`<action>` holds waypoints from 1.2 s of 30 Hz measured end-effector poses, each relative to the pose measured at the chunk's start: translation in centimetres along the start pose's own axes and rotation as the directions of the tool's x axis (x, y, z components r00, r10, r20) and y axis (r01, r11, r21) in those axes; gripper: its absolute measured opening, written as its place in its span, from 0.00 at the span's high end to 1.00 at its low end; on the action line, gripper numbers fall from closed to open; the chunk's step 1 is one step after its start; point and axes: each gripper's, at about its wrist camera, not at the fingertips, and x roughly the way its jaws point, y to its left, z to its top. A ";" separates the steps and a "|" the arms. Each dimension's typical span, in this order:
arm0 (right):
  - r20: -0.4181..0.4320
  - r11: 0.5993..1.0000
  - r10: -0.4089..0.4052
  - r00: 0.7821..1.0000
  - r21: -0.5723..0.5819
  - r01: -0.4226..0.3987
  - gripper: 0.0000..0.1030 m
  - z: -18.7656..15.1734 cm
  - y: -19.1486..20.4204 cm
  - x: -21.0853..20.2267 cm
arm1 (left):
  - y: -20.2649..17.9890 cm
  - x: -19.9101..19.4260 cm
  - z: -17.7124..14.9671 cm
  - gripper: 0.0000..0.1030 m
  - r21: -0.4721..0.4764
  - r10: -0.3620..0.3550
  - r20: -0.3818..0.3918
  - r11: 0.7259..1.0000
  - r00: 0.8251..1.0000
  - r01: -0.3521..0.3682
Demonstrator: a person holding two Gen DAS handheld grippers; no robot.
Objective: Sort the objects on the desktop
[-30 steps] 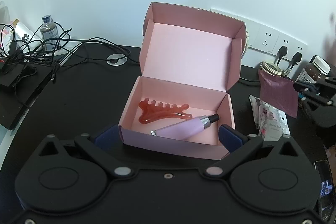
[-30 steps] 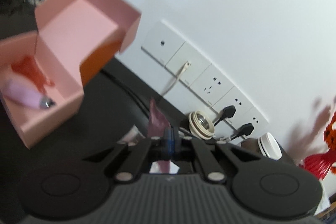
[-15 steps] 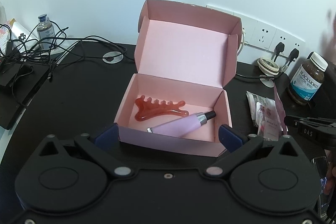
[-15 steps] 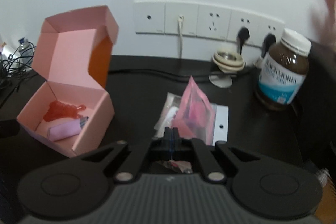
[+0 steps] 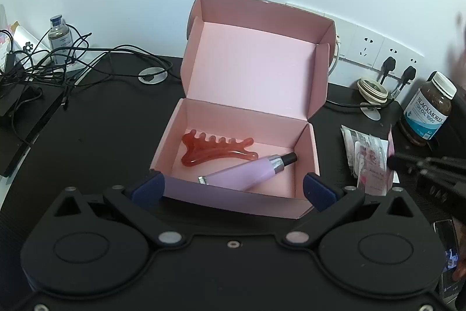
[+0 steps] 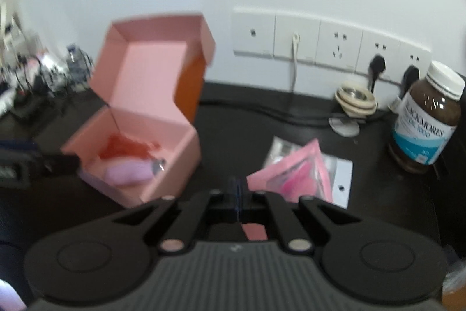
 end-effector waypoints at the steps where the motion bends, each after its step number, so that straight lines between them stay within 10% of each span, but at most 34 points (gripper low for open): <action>1: 0.014 1.000 0.017 1.000 0.010 -0.017 0.99 0.3 0.1 -0.4 | -0.1 0.0 0.0 0.00 0.001 -0.001 0.001 1.000 1.000 0.001; 9: 0.119 0.995 0.091 0.989 0.024 -0.095 0.99 3.0 1.1 -2.2 | -0.3 -0.1 -0.2 0.00 0.006 -0.004 -0.001 1.000 1.000 0.004; 21: -0.090 0.962 0.150 0.985 0.245 -0.124 0.97 -1.4 -2.1 1.5 | 0.4 -0.2 -0.4 0.00 -0.003 0.011 -0.010 1.000 1.000 -0.011; 36: -0.170 0.971 0.146 0.975 0.213 -0.108 0.94 -3.5 -1.2 3.3 | 0.7 -0.6 -0.5 0.00 -0.006 0.017 -0.002 1.000 1.000 -0.017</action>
